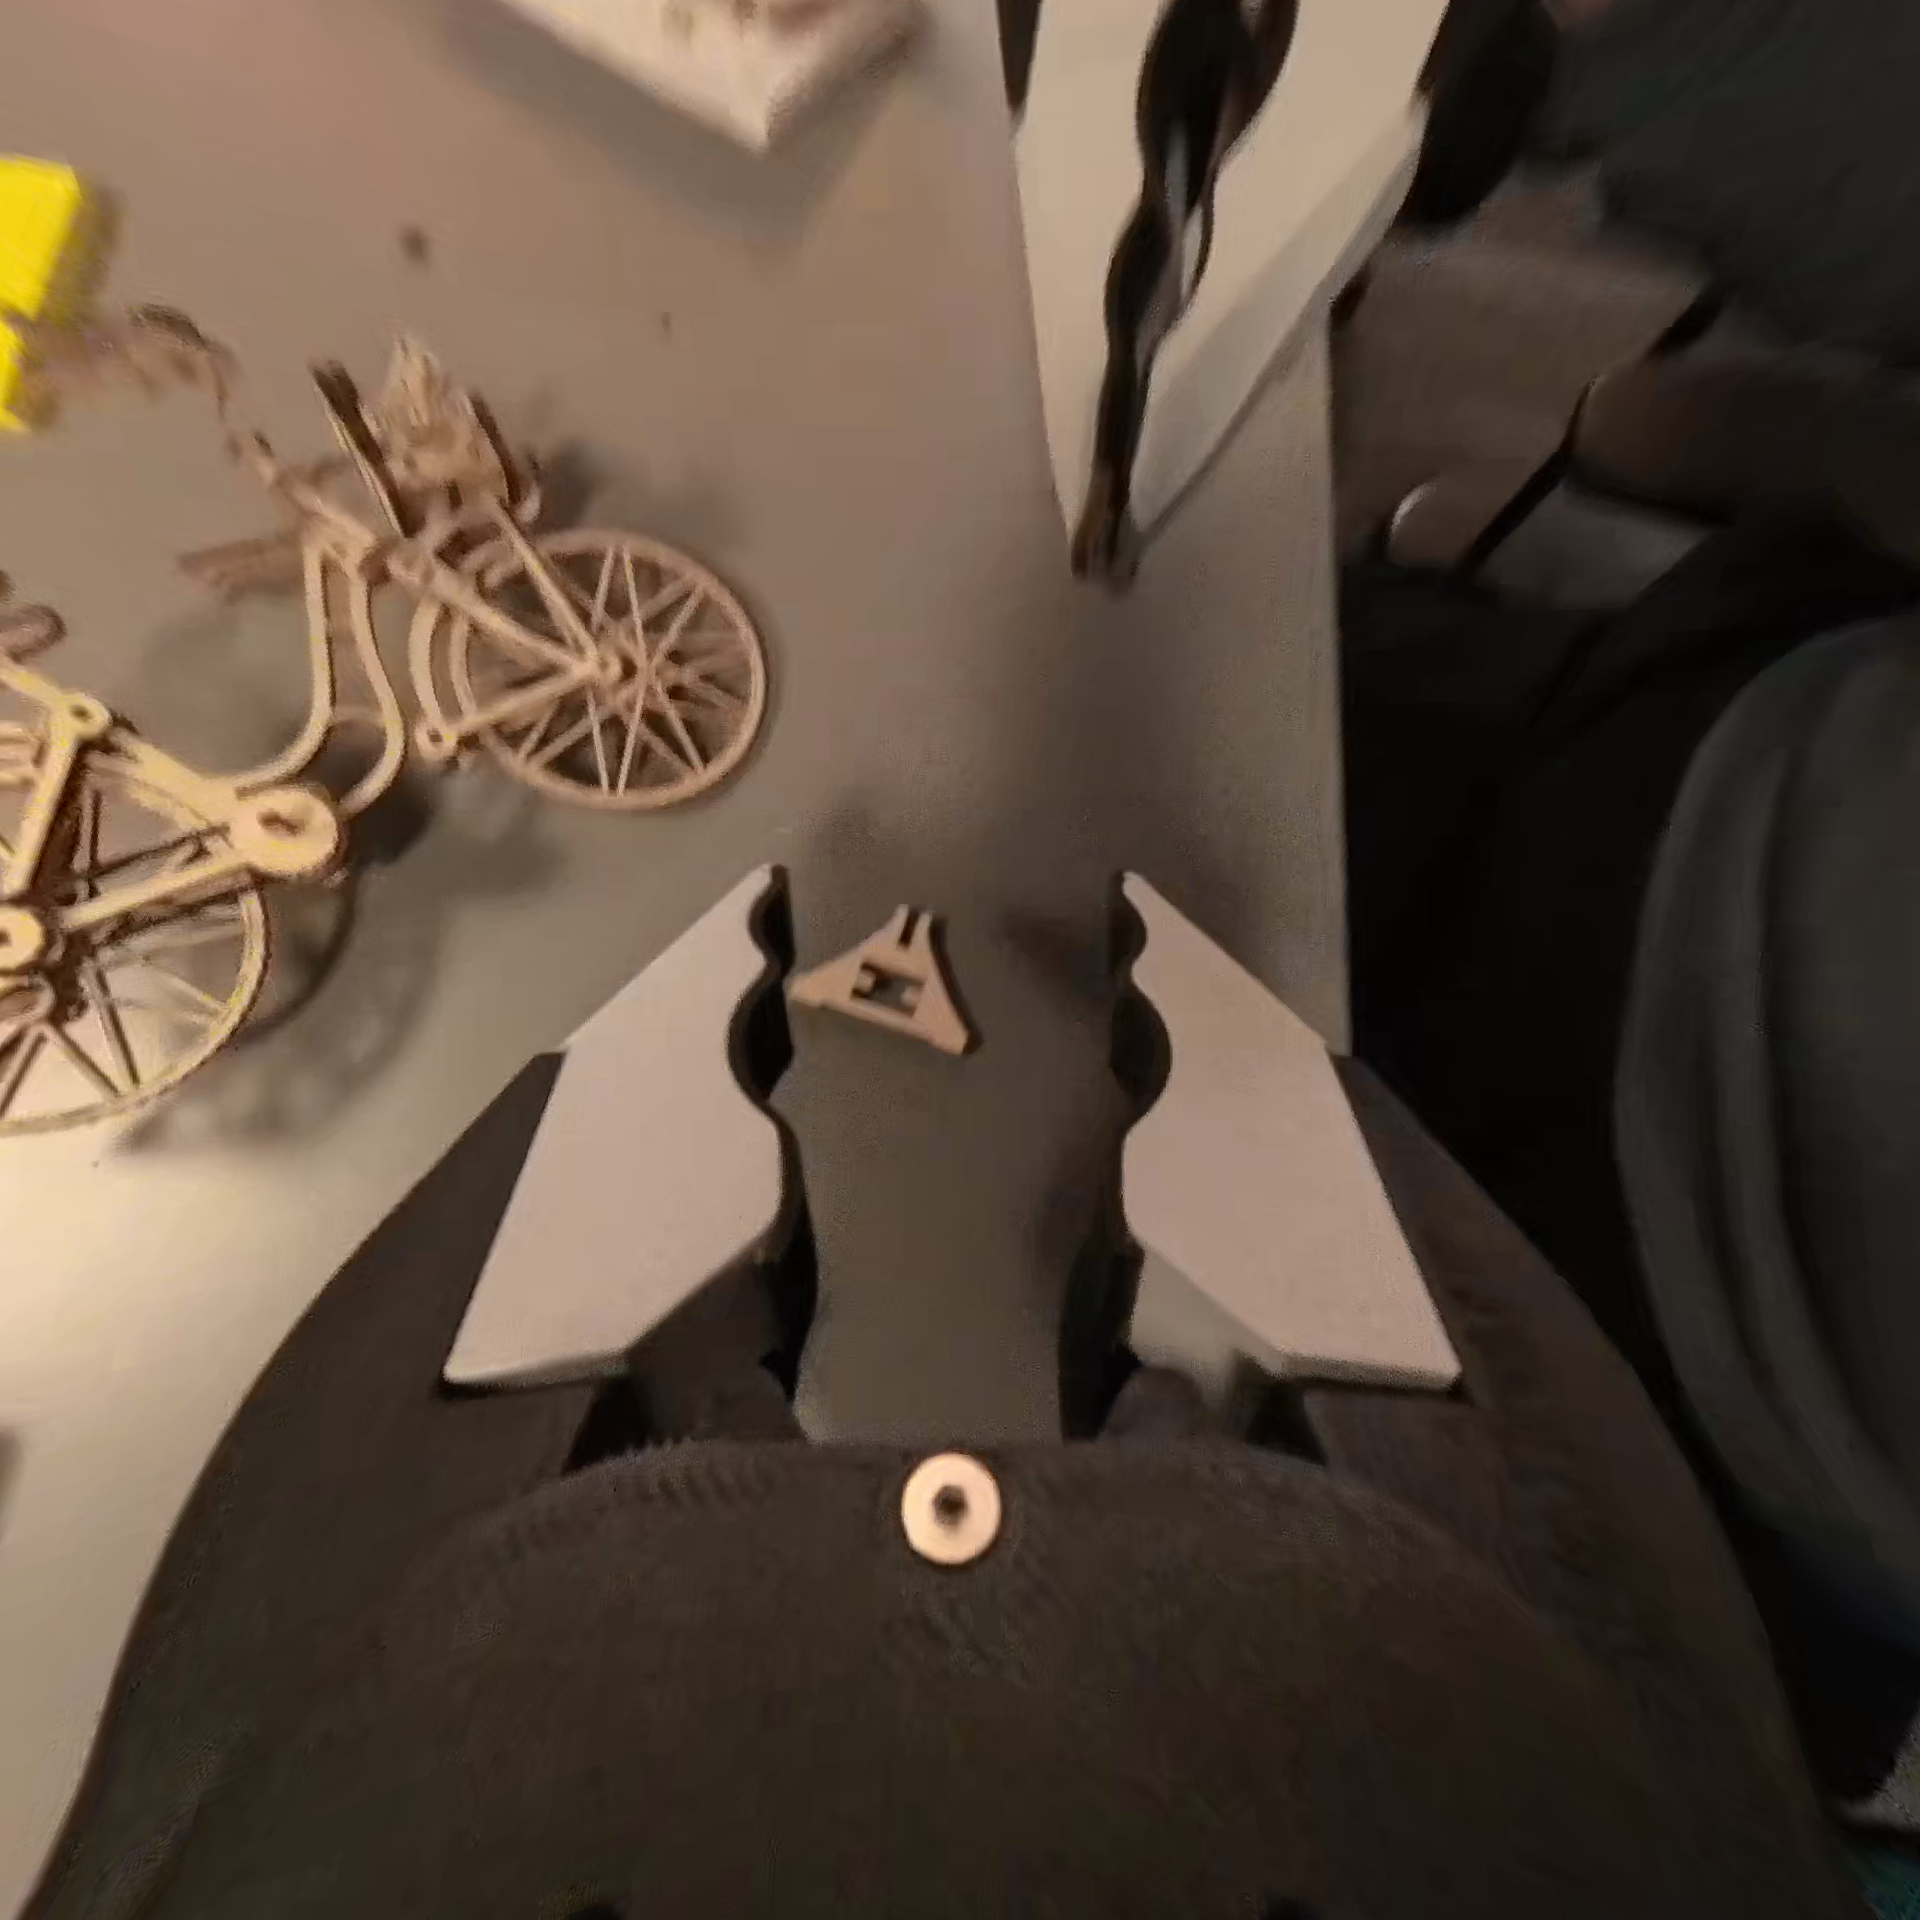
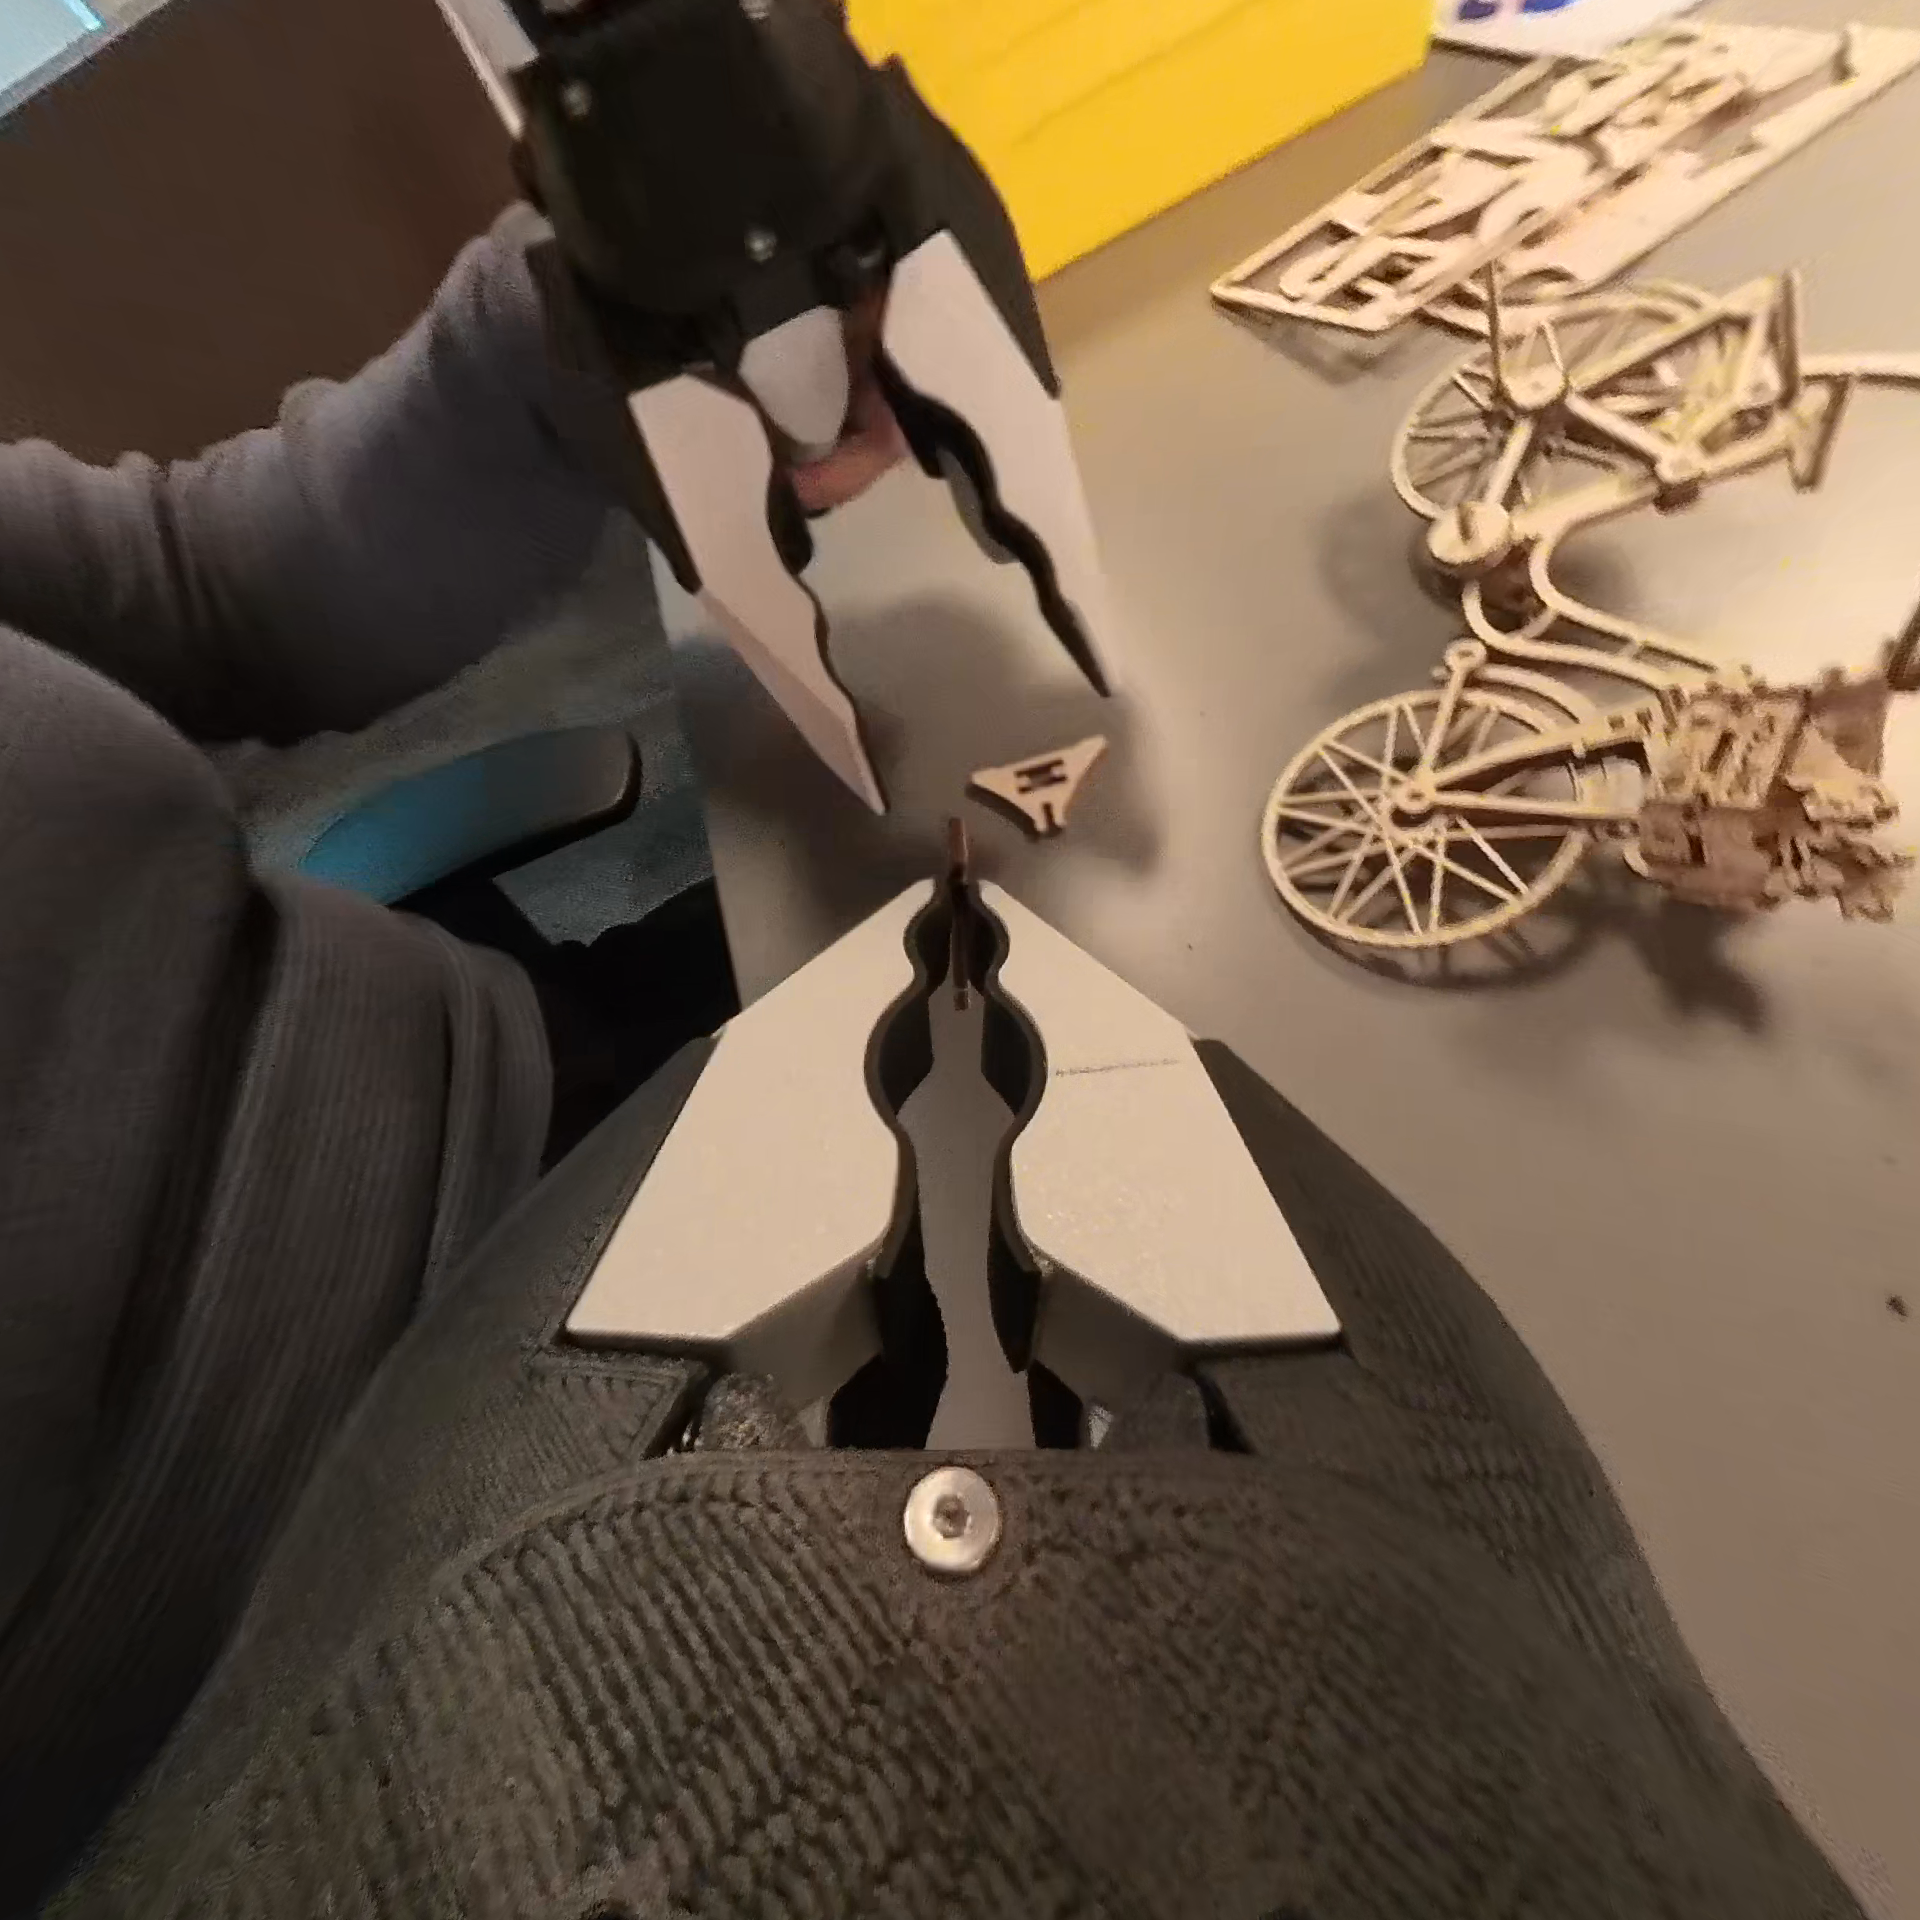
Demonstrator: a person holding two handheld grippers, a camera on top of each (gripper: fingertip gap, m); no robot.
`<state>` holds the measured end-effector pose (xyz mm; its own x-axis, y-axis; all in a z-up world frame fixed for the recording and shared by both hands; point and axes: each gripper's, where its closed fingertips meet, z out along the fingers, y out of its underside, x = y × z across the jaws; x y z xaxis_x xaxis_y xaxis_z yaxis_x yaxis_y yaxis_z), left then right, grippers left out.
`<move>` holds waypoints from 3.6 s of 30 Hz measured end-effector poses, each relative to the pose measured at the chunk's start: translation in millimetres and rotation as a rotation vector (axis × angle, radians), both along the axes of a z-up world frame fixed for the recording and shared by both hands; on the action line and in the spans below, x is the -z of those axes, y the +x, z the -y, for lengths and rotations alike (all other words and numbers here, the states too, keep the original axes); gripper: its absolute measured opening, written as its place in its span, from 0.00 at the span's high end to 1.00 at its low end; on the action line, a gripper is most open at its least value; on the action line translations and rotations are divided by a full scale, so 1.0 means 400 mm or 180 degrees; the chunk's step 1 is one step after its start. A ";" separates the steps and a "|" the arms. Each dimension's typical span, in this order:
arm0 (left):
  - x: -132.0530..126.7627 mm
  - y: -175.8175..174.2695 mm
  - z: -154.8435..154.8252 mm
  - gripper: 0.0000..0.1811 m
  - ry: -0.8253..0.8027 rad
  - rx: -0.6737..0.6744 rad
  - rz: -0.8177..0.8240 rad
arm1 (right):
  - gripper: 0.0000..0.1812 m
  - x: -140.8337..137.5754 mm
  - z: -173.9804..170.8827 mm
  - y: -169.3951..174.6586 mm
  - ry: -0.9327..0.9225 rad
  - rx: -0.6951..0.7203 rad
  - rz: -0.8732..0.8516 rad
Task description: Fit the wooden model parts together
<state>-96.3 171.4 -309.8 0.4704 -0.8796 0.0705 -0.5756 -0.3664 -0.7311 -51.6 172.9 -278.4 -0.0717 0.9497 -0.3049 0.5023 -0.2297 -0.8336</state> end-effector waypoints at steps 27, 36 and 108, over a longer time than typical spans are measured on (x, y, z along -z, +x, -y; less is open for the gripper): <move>0.087 -0.042 0.014 0.81 -0.0148 -0.0015 -0.0701 | 0.87 0.143 -0.057 0.059 0.0739 -0.0186 0.2167; 0.058 -0.044 0.009 0.81 0.0452 -0.0215 -0.0425 | 0.94 0.005 -0.017 -0.010 -0.0001 0.0499 0.0684; -0.204 0.068 0.094 0.99 0.0342 -0.0180 0.1939 | 0.93 -0.016 -0.036 0.032 0.0375 0.0082 0.0449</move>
<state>-69.0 133.6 -228.2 0.4194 -0.8717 0.2535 -0.0251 -0.2903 -0.9566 -39.0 187.5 -272.0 -0.0114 0.9804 -0.1969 0.6112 -0.1490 -0.7773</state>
